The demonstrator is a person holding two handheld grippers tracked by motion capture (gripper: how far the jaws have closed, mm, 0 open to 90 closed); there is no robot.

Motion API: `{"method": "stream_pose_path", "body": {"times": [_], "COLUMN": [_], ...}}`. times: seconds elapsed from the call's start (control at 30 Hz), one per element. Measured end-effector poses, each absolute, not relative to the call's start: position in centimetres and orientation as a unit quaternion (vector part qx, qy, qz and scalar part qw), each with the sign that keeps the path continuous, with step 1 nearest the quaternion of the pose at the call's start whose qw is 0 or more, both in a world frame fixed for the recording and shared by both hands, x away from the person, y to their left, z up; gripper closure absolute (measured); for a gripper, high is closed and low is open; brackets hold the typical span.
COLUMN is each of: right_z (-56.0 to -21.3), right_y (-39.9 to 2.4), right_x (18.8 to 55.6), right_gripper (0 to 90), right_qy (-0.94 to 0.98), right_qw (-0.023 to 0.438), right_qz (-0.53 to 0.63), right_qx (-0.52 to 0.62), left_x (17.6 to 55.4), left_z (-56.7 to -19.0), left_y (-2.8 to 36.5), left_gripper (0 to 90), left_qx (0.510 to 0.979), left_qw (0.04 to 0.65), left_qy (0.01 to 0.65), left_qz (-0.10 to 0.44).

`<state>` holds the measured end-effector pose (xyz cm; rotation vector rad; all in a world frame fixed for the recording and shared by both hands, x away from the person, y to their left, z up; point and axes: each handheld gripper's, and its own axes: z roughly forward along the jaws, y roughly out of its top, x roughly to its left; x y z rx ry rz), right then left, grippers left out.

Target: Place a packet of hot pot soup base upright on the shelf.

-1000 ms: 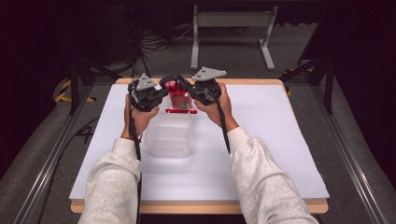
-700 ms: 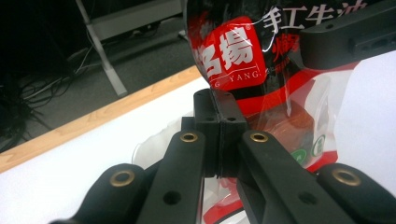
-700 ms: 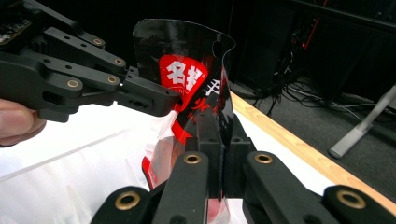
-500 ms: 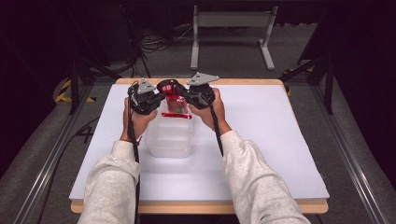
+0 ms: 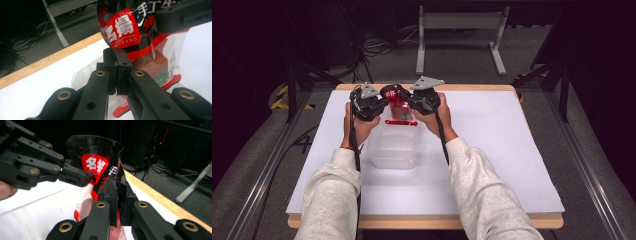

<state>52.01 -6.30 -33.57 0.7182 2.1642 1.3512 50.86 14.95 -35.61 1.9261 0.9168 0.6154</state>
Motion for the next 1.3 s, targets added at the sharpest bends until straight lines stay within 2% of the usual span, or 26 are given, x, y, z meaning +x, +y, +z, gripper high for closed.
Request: {"method": "stream_pose_path", "body": {"times": [0.67, 1.17, 1.3], "right_z": [-37.3, -37.7, -37.5], "right_y": [-5.6, -5.5, -5.6], "right_x": [51.0, 50.7, 50.7], "right_gripper": [86.0, 84.6, 80.0], "right_qy": [0.816, 0.821, 0.82], "right_qw": [0.215, 0.208, 0.213], "right_qz": [0.469, 0.465, 0.462], "right_qx": [0.262, 0.258, 0.26], "left_x": [50.1, 49.5, 49.4], "left_z": [-38.1, -38.9, -38.7], "left_y": [15.7, 16.8, 16.8], "left_gripper": [86.2, 84.2, 81.7], "left_qx": [0.808, 0.808, 0.807], "left_qw": [0.411, 0.409, 0.406], "left_qy": [0.359, 0.368, 0.369], "left_qz": [0.222, 0.213, 0.218]}}
